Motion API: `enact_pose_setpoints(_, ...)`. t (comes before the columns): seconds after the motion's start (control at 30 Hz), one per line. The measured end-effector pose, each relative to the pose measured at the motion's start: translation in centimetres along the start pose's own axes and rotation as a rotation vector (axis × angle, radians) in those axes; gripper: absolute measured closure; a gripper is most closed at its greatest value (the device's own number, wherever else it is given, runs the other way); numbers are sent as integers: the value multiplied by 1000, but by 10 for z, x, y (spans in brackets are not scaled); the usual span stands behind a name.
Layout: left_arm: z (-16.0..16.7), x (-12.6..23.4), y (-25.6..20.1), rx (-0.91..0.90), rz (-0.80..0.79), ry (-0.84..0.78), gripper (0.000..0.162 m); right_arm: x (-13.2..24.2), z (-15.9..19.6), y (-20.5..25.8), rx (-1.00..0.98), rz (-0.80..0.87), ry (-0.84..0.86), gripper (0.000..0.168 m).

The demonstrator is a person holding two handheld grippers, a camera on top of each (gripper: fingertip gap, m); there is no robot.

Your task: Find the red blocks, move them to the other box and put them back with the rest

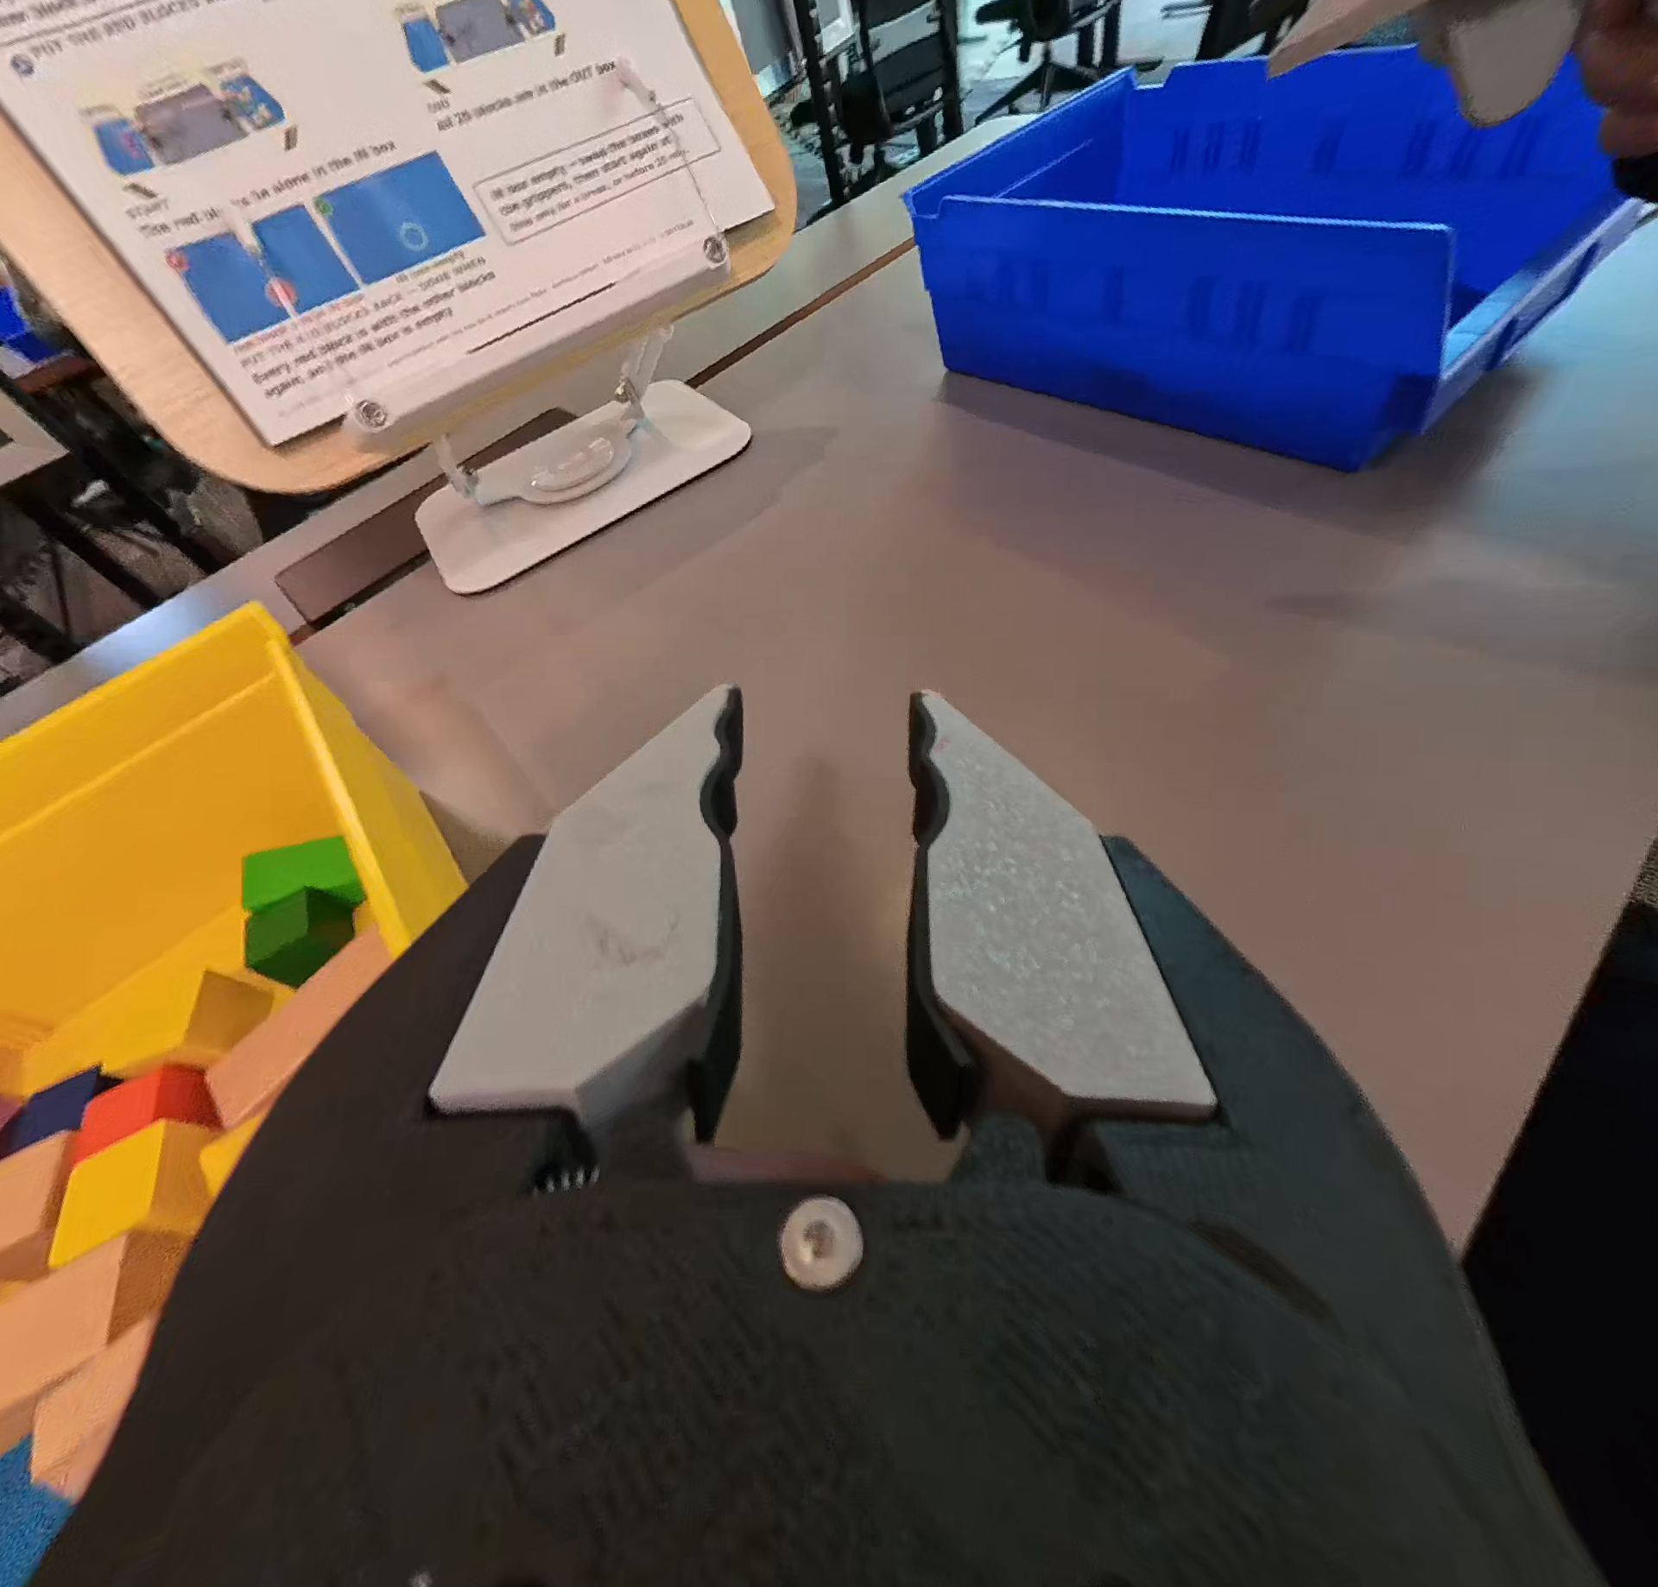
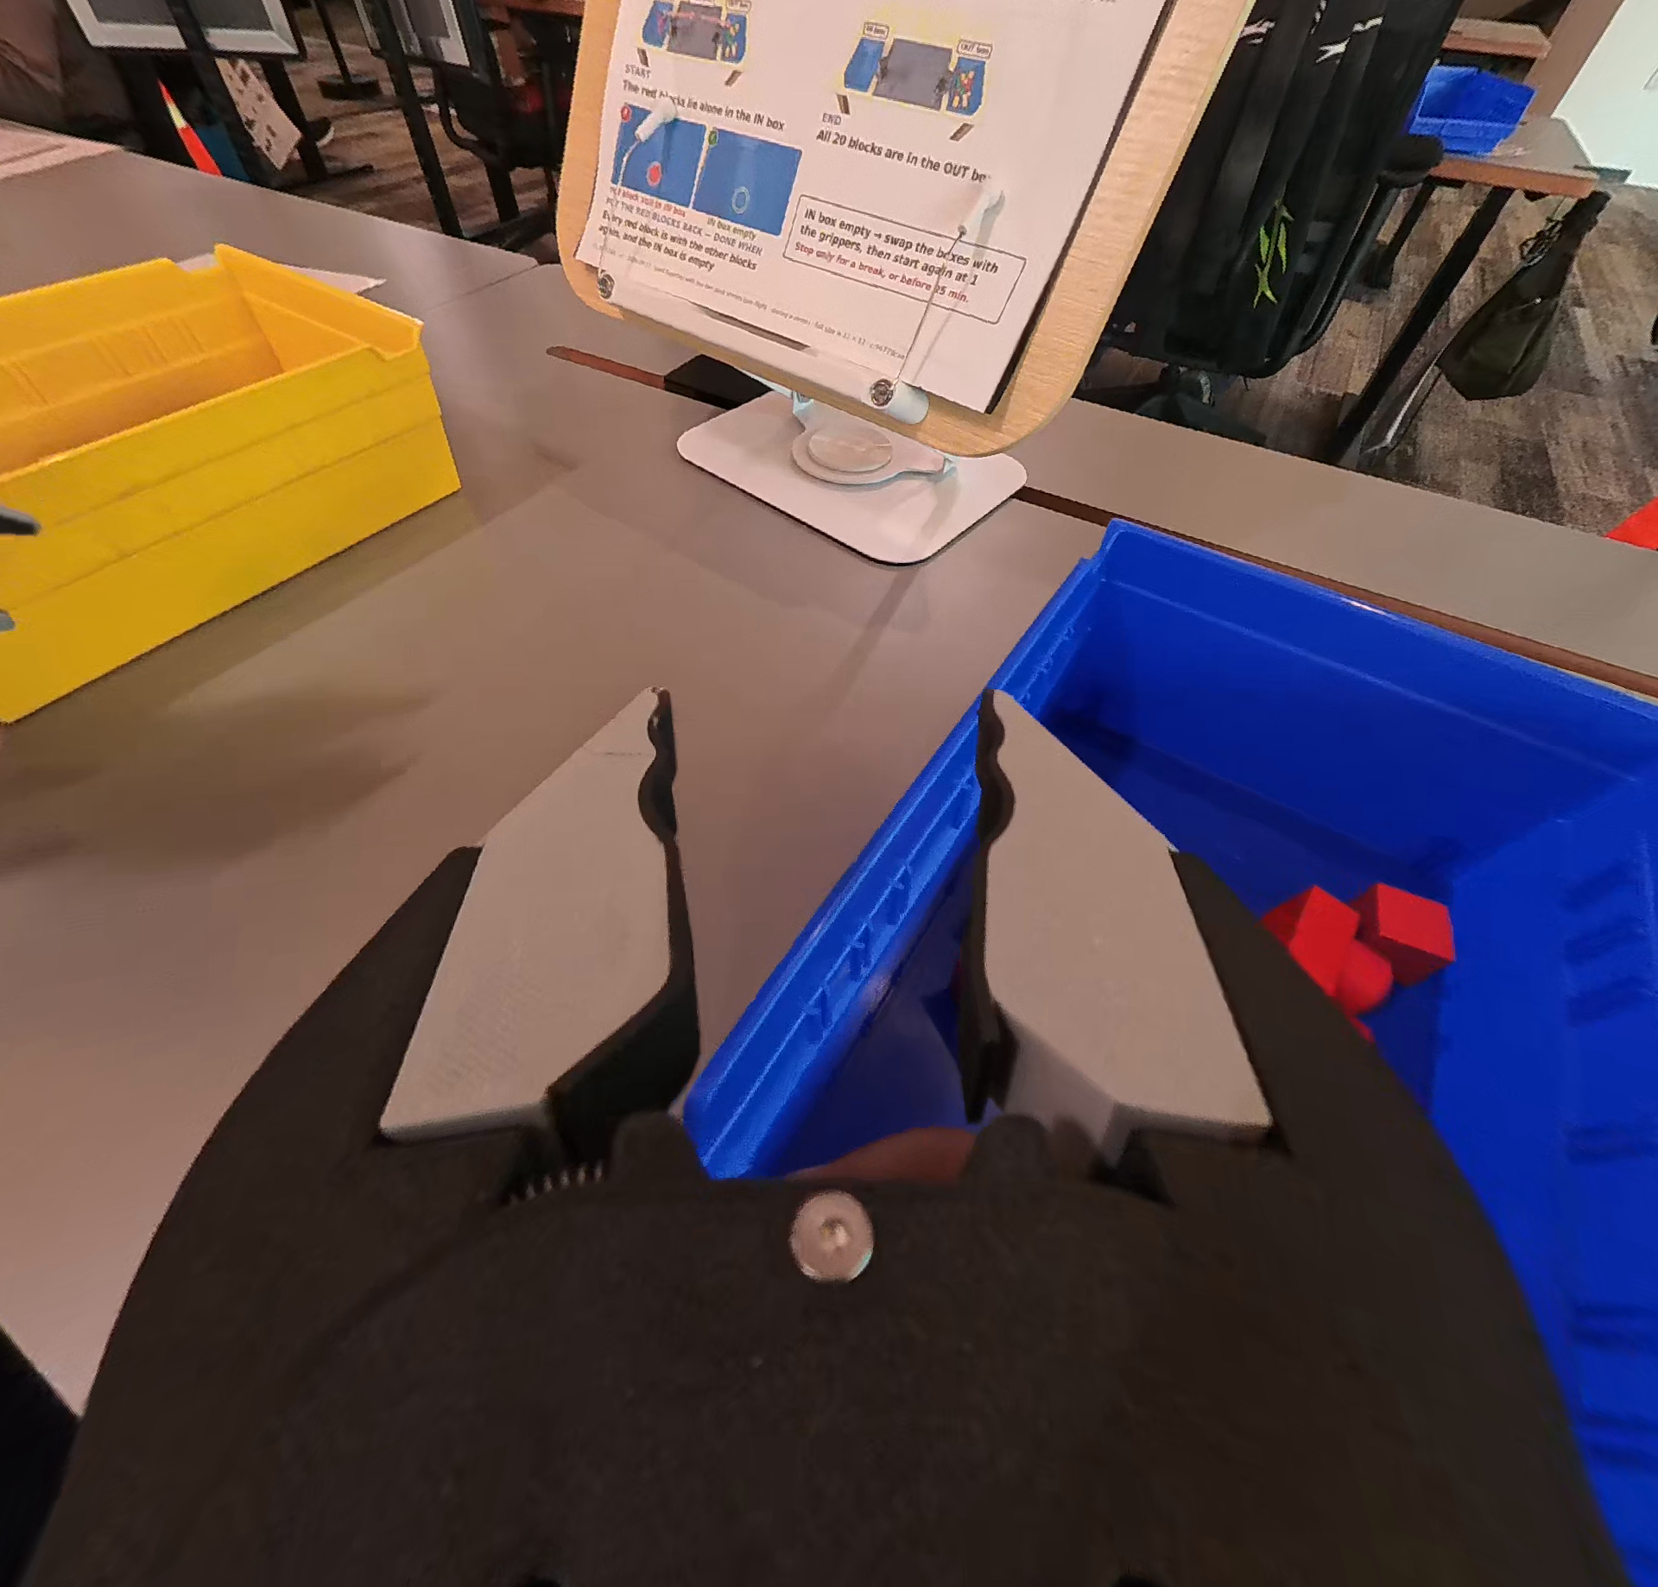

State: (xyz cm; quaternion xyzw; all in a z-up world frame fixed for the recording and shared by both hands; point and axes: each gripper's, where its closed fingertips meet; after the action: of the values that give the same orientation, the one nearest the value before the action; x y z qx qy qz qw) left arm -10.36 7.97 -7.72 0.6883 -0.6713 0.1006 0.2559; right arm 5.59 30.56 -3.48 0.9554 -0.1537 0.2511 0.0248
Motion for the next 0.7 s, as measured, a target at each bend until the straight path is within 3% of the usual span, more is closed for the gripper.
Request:
enact_pose_setpoints(0.3, 33, 42, 8, 46, -158, 33, 118, 13, 37, 22, -36, 8, 75, 92)
enact_pose_setpoints(0.4, 41, 56, 30, 24, -278, 74, 117, 19, 49, 21, -22, 71, 114, 89)
enact_pose_setpoints(0.57, 62, 75, 60, 58, -341, 177, 113, 21, 63, 28, -55, 82, 140, 87)
enact_pose_setpoints(0.7, 94, 50, 46, 63, -218, 327, 107, 9, 84, 19, -17, 204, 209, 86)
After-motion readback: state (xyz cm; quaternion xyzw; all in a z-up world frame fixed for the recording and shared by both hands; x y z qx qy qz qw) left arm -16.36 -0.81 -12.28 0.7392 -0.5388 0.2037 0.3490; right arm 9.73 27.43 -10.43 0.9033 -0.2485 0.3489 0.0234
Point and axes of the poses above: each gripper's, where its closed fingertips meet, x back along the fingers, z out of its underside, y = z × x across the jaws, and after that the axes turned 11 degrees about y, right-handed
